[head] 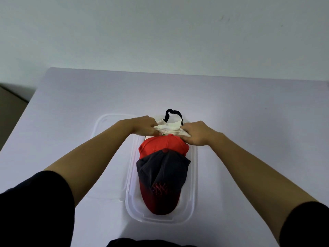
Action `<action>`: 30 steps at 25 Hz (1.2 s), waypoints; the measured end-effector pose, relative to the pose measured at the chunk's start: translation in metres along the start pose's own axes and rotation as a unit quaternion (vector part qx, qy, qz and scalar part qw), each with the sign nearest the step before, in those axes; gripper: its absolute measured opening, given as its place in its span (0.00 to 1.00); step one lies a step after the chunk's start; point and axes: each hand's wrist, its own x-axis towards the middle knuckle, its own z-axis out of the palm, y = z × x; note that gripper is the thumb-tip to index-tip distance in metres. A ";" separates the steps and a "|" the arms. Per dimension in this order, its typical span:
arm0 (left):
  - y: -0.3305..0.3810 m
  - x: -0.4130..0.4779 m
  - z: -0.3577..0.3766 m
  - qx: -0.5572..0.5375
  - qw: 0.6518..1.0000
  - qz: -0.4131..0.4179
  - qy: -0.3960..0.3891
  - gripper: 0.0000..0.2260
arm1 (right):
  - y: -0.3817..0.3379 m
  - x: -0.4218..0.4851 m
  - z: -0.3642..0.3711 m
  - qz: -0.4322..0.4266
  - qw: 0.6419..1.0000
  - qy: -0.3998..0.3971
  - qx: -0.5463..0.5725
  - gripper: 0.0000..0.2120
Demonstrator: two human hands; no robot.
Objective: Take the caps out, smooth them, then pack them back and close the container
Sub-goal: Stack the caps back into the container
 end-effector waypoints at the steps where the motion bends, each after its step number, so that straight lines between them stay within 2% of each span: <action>1: -0.003 0.001 0.002 -0.016 1.000 0.004 0.004 0.13 | 0.002 0.000 0.004 -0.006 1.000 0.011 0.011 0.16; 5: -0.009 0.001 0.005 -0.121 0.993 0.004 0.001 0.22 | 0.001 0.000 0.014 -0.027 0.998 0.047 -0.006 0.20; 10: -0.009 0.006 0.012 -0.181 0.983 -0.033 0.008 0.10 | 0.001 0.006 0.021 0.026 0.997 0.005 -0.070 0.26; 13: -0.010 0.007 0.014 -0.138 0.990 -0.025 -0.002 0.09 | -0.002 0.009 0.019 0.055 0.997 -0.012 -0.049 0.25; 16: -0.013 0.008 0.015 -0.076 0.997 0.007 0.022 0.10 | 0.002 0.010 0.021 0.035 0.999 -0.013 -0.031 0.18; 18: -0.016 0.007 0.014 -0.097 0.993 0.030 0.057 0.12 | 0.006 0.005 0.019 -0.001 0.999 0.023 0.026 0.15; 20: -0.020 0.008 0.014 -0.098 0.991 0.050 0.077 0.08 | 0.007 -0.001 0.012 -0.015 0.997 0.058 0.053 0.19; 25: -0.018 0.013 0.021 0.048 0.990 0.058 0.122 0.12 | 0.001 -0.003 0.005 0.016 0.996 0.049 -0.072 0.16; 28: -0.023 0.007 0.024 0.065 0.978 0.064 0.186 0.13 | 0.001 -0.006 0.001 0.034 0.996 0.064 0.044 0.14; 30: -0.022 0.003 0.027 0.071 0.973 0.045 0.217 0.13 | 0.002 -0.006 0.002 0.037 0.995 0.074 0.047 0.13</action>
